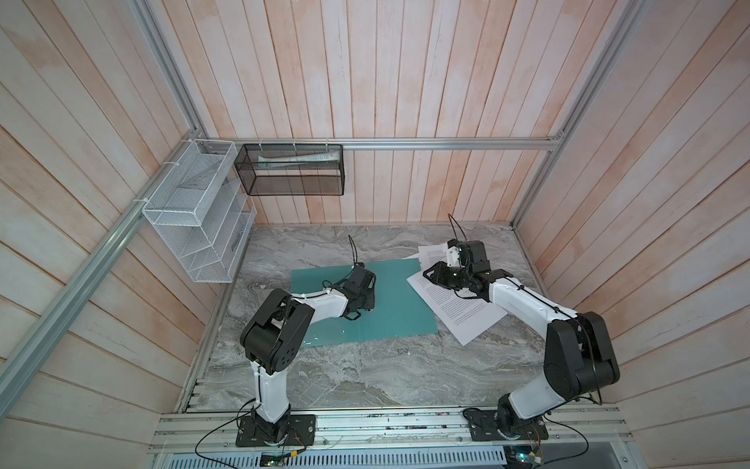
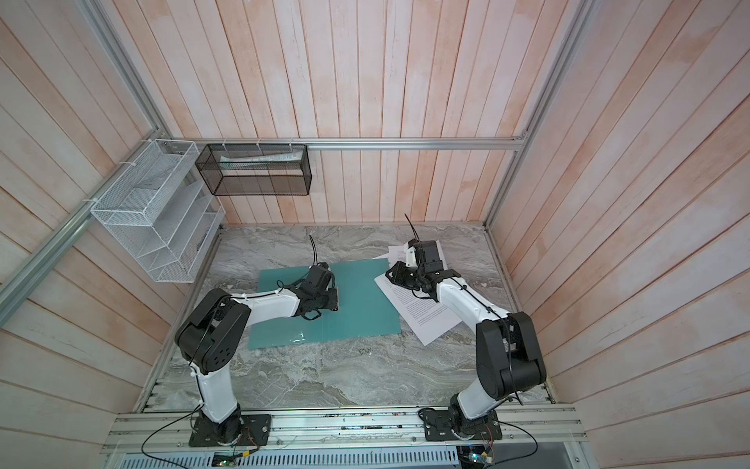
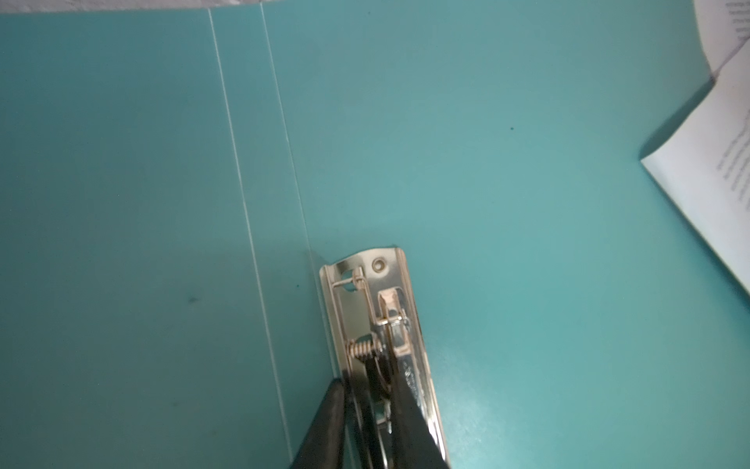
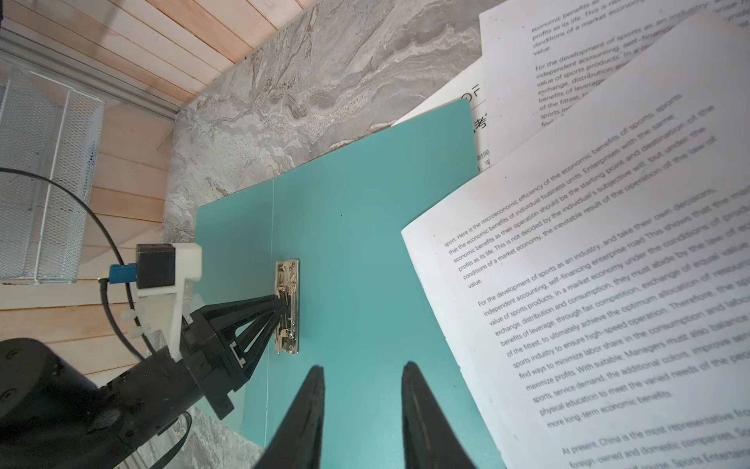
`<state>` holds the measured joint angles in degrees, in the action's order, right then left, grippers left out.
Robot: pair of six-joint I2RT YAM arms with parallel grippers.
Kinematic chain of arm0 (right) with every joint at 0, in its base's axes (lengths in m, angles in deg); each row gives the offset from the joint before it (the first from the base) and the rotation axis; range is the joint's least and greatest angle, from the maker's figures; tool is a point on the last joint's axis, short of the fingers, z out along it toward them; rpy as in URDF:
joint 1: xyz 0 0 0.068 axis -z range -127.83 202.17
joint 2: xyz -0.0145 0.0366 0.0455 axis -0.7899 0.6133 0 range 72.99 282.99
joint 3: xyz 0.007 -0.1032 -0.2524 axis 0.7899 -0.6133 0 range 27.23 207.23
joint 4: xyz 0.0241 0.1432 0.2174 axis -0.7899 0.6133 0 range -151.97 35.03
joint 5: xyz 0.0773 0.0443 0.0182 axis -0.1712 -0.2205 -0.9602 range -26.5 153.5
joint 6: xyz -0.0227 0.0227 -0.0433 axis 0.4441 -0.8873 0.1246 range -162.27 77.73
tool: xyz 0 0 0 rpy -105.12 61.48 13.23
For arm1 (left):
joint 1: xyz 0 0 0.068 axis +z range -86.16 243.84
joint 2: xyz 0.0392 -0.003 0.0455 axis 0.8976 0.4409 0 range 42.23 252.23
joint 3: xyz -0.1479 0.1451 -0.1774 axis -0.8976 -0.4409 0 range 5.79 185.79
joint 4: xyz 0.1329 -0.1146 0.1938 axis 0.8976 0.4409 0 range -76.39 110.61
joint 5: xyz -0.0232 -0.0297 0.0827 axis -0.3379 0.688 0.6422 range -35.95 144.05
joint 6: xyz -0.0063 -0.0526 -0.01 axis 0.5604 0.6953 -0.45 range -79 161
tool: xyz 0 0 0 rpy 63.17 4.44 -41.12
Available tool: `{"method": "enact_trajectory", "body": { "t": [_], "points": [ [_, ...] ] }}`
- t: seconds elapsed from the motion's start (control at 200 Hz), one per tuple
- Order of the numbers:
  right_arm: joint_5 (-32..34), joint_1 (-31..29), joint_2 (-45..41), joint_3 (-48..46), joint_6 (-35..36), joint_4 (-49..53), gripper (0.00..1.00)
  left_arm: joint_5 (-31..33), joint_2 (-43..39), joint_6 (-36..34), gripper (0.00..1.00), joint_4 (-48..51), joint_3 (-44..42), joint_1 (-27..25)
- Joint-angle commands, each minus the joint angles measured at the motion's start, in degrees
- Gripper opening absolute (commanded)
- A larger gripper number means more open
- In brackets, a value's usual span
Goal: Put the files into the folder
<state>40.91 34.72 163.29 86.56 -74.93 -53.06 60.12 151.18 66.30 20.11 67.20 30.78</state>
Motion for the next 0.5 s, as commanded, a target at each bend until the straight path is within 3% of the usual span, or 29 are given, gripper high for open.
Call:
{"method": "enact_trajectory", "body": {
  "t": [0.0, 0.33, 0.36, 0.405, 0.49],
  "points": [
    [-1.0, 0.3, -1.6, -1.6, -1.1, -0.8, 0.3, 1.1, -0.8, -1.0, 0.2, 2.4, -2.7, -0.3],
    [-1.1, 0.5, -2.0, -3.4, -1.5, -1.2, 0.3, 2.3, -2.9, -0.5, 0.21, 3.6, -5.2, -1.0],
    [-0.6, 0.9, -1.9, -2.9, -0.7, -0.3, 0.3, 2.5, -3.2, -0.3, 0.28, 4.0, -5.0, -1.0],
    [0.1, 2.1, -2.0, -2.2, 0.6, 1.1, 0.33, 3.3, -4.1, -0.1, 0.49, 5.1, -4.3, -1.1],
    [2.8, 5.9, -2.7, -1.3, 2.9, 2.7, 0.48, 4.3, -6.6, -0.2, 0.77, 6.8, -2.3, -1.1]
  ]
}}
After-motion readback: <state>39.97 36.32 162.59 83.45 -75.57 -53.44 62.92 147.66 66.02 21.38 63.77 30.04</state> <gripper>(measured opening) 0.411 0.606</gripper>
